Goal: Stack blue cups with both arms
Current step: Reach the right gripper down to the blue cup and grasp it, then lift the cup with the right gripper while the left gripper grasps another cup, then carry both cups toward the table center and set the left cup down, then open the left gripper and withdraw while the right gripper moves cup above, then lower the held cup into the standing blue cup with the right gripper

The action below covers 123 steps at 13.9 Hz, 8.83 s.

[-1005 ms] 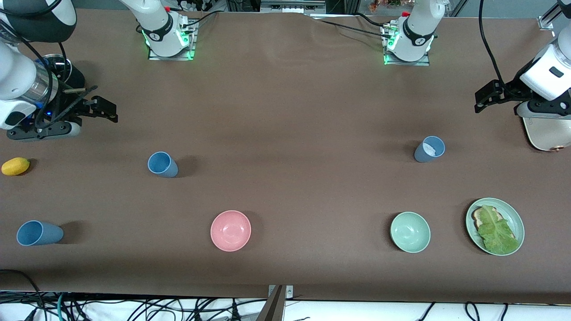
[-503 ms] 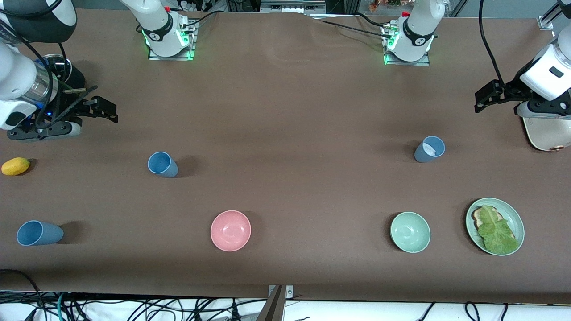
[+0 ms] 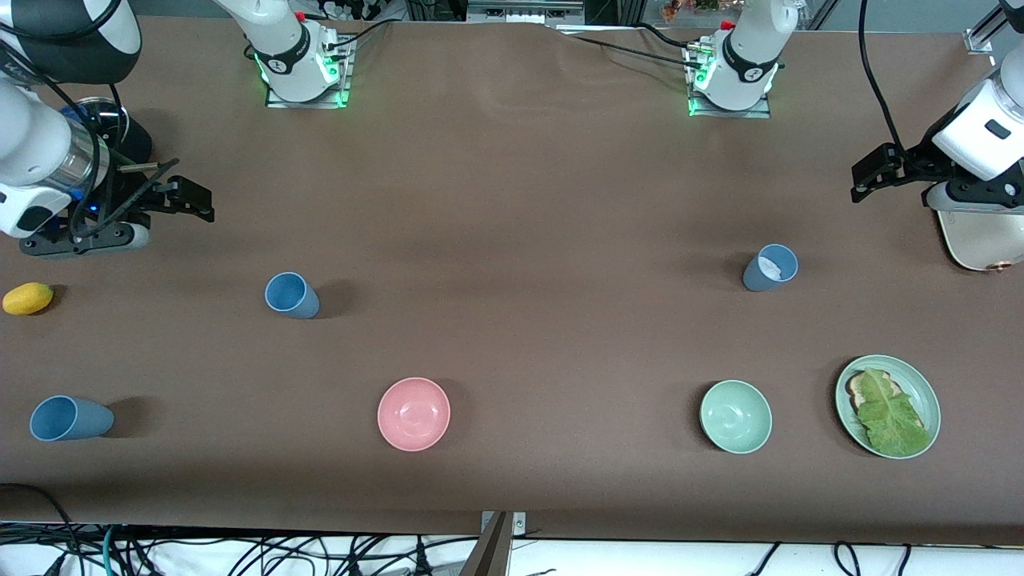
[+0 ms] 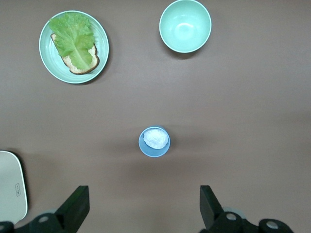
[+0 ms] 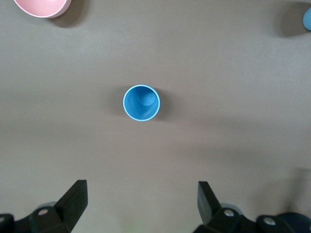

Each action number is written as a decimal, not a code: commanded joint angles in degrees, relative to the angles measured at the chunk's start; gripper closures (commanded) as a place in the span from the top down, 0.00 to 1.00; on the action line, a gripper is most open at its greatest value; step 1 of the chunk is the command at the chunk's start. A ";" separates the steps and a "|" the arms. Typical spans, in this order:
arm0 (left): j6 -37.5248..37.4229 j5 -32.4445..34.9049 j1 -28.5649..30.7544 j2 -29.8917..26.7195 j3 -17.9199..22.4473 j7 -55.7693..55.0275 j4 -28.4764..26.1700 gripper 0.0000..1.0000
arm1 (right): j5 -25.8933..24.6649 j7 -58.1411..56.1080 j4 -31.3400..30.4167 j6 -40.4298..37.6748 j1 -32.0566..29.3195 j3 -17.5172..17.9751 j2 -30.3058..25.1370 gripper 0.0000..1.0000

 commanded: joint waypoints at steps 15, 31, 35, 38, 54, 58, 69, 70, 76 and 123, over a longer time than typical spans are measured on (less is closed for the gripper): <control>-0.98 -1.38 0.55 0.37 -0.29 0.58 1.19 1.00 | -0.04 -0.65 -0.70 -0.27 -0.33 0.38 -0.35 1.00; -0.98 -1.38 0.99 0.37 -0.29 0.58 1.19 1.00 | -0.12 -0.57 -13.09 15.27 -0.33 0.29 3.59 1.00; -0.98 -1.38 0.99 0.46 -0.29 0.58 1.19 1.00 | -0.30 -0.48 -13.09 22.13 -0.33 0.11 11.59 1.00; -0.98 -1.38 0.99 0.37 -0.29 0.67 1.10 1.00 | -0.39 -0.22 -13.09 27.14 -0.33 0.11 15.90 1.00; -2.66 -0.07 3.97 14.86 -0.46 7.42 -0.91 1.00 | -0.04 0.14 -18.81 37.96 -0.33 0.11 19.17 0.81; 16.11 -0.07 6.17 16.81 -0.46 12.09 -13.98 1.00 | 0.05 0.31 -18.54 37.96 -0.42 0.20 19.95 0.33; 30.23 0.02 6.00 22.08 -0.46 11.83 -21.85 0.00 | 0.05 -0.13 -3.27 20.24 -0.25 0.46 20.05 0.00; 28.13 -0.07 5.91 21.91 -0.64 11.40 -20.19 0.00 | 0.05 -0.13 -0.73 17.25 -0.16 0.55 19.96 0.00; 11.16 -2.95 4.95 21.91 -7.91 5.08 -6.65 0.00 | -0.04 -0.22 14.39 -2.00 0.54 0.64 18.73 0.00; -0.62 -0.07 -7.01 0.72 1.38 -7.42 1.35 1.00 | -0.74 74.32 28.66 13.88 43.96 0.38 36.92 0.00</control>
